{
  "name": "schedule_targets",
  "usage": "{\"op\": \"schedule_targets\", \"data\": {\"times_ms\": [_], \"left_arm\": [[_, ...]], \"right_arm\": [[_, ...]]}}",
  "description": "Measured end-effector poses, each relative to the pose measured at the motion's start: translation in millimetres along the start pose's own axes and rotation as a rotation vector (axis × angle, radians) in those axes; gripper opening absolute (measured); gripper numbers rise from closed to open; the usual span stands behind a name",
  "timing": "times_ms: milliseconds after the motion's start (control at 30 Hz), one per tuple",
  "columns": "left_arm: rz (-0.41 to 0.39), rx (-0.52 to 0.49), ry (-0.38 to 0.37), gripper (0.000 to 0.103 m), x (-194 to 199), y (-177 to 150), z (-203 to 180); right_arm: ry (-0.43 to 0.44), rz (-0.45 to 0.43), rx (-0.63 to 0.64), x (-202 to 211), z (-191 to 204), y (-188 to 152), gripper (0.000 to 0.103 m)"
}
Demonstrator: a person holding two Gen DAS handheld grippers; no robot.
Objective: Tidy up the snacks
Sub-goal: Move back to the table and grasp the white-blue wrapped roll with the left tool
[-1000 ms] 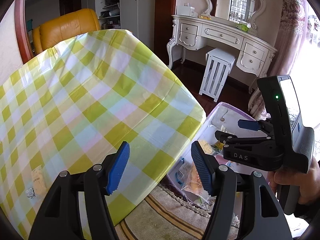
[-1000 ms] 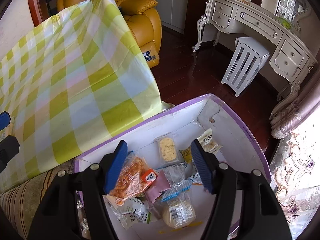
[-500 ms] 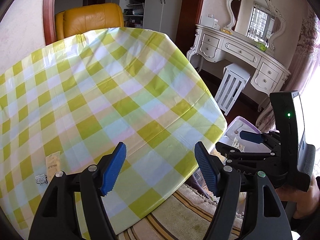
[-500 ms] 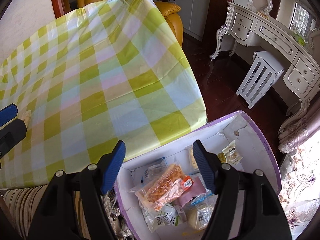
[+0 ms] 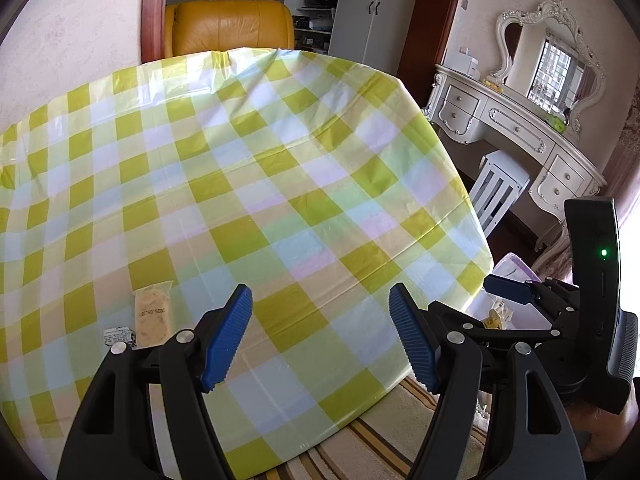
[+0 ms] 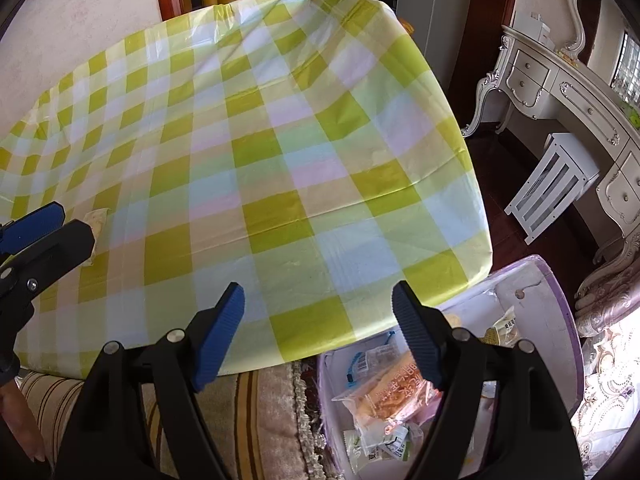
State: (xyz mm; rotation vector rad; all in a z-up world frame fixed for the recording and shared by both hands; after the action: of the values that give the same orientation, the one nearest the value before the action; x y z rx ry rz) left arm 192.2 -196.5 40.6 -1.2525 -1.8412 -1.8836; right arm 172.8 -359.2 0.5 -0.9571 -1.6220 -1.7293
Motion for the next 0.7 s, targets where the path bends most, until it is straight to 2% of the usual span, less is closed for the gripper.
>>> {"op": "schedule_targets", "data": {"times_ms": [500, 700], "left_arm": [[0.013, 0.108, 0.065, 0.069, 2.8, -12.0, 63.3], [0.021, 0.188, 0.108, 0.068, 3.8, -19.9, 105.6]], "right_arm": [[0.098, 0.001, 0.068, -11.1, 64.2, 11.8, 0.077], [0.147, 0.004, 0.091, -18.4, 87.7, 14.9, 0.077]]}}
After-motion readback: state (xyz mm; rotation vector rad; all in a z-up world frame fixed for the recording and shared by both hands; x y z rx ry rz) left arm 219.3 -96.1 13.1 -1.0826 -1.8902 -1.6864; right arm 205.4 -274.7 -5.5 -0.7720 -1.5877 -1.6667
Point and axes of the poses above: each gripper's, at about its wrist camera, not at the fingertips, and x roughly against the way its jaws point, z to its left, y to its top, the point moved 3 cm from there along -x, roughly the way its jaws point, and after that the axes turned 2 degrees about -z, right-handed, at the moved point
